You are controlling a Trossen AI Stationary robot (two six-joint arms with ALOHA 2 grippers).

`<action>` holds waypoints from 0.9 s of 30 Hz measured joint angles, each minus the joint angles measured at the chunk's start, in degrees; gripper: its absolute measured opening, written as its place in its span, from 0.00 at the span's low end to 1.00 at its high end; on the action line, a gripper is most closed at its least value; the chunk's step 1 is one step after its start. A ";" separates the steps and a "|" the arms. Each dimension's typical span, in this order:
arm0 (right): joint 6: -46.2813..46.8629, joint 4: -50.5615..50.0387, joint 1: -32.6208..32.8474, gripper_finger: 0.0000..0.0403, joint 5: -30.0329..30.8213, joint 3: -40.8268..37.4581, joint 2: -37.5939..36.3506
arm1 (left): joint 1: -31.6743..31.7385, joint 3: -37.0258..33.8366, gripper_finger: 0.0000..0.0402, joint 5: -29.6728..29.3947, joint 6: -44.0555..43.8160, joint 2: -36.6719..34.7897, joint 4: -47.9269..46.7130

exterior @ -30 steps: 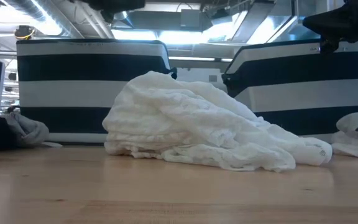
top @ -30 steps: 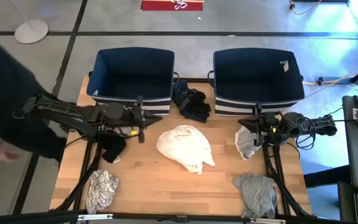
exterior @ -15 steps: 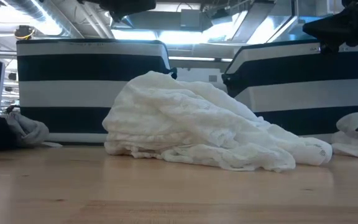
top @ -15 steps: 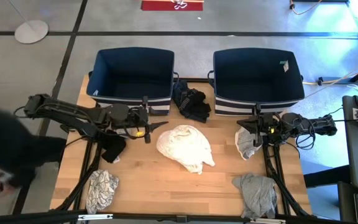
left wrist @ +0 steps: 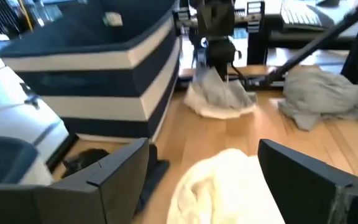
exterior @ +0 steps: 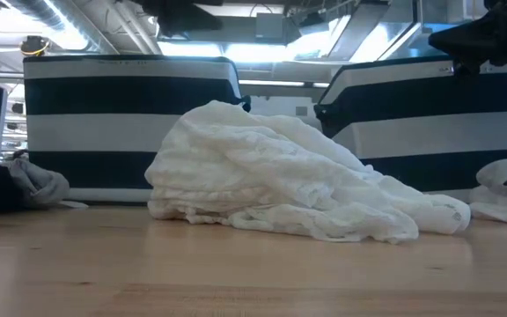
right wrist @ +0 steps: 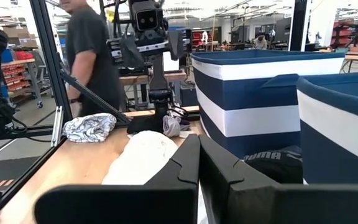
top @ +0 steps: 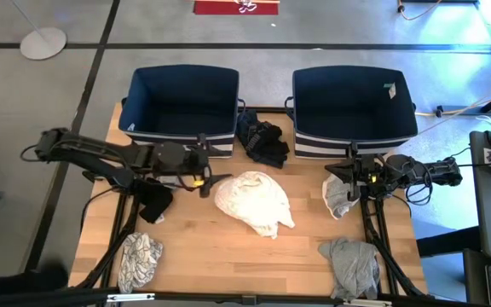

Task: Sort clothes
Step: Put the white dress into the left blue bin

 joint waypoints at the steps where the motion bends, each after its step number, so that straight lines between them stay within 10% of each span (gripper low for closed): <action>1: -0.02 -0.02 0.00 0.02 0.47 0.00 0.00 | -0.02 0.87 0.73 -0.02 -0.62 0.81 -1.38; 27: -0.08 -0.37 0.00 0.02 1.30 0.00 0.00 | 0.23 8.40 0.73 14.13 -8.91 19.85 -16.50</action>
